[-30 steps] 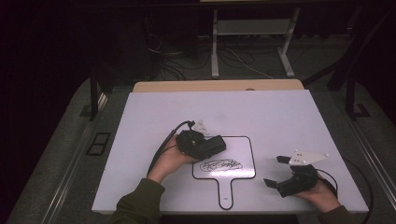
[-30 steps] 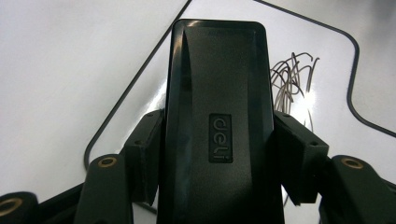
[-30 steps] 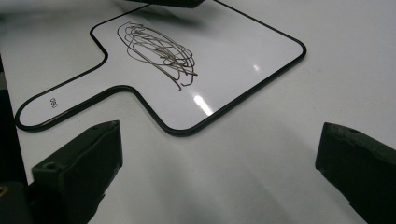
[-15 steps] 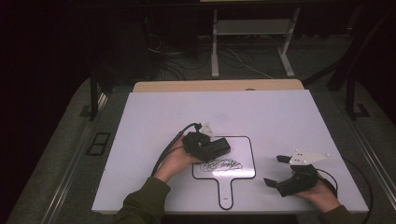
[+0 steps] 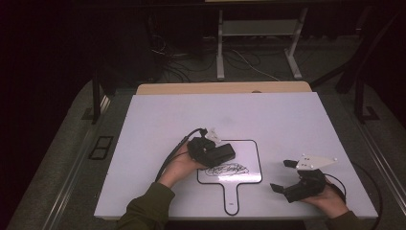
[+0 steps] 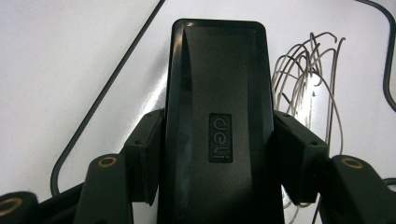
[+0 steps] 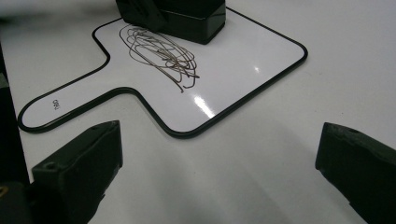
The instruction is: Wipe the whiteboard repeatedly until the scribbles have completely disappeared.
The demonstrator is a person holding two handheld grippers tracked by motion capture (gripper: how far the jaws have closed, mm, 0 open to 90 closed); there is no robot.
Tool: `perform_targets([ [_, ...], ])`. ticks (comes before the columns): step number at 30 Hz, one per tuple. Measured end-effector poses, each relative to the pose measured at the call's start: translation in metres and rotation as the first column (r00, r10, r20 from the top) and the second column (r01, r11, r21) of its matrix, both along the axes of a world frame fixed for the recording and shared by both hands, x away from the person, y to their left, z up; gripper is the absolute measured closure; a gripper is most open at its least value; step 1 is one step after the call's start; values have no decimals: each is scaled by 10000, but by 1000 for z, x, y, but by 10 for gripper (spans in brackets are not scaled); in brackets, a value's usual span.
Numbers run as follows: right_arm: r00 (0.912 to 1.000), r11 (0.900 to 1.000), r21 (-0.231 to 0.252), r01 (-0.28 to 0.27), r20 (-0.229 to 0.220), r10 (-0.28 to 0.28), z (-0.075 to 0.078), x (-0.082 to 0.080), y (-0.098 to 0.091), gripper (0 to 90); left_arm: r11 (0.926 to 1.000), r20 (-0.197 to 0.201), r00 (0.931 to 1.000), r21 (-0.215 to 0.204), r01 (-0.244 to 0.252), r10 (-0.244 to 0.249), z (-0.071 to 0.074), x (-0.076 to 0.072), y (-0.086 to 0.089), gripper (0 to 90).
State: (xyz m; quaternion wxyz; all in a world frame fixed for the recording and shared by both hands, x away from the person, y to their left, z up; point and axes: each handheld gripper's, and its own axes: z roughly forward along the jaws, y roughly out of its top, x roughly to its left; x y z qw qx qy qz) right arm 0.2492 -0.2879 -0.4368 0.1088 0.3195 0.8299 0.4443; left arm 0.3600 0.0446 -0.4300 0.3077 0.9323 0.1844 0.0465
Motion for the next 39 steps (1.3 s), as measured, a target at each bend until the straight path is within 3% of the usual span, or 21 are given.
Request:
perform_targets([
  [27,10000,10000,-49,0,0,0,-1,0,0,0,9961,85,9964,274,842,-845,2,-24,-16,391],
  [39,10000,10000,-44,-3,0,3,0,0,0,0,9889,-119,9892,271,1462,-1459,2,-36,-24,391],
])
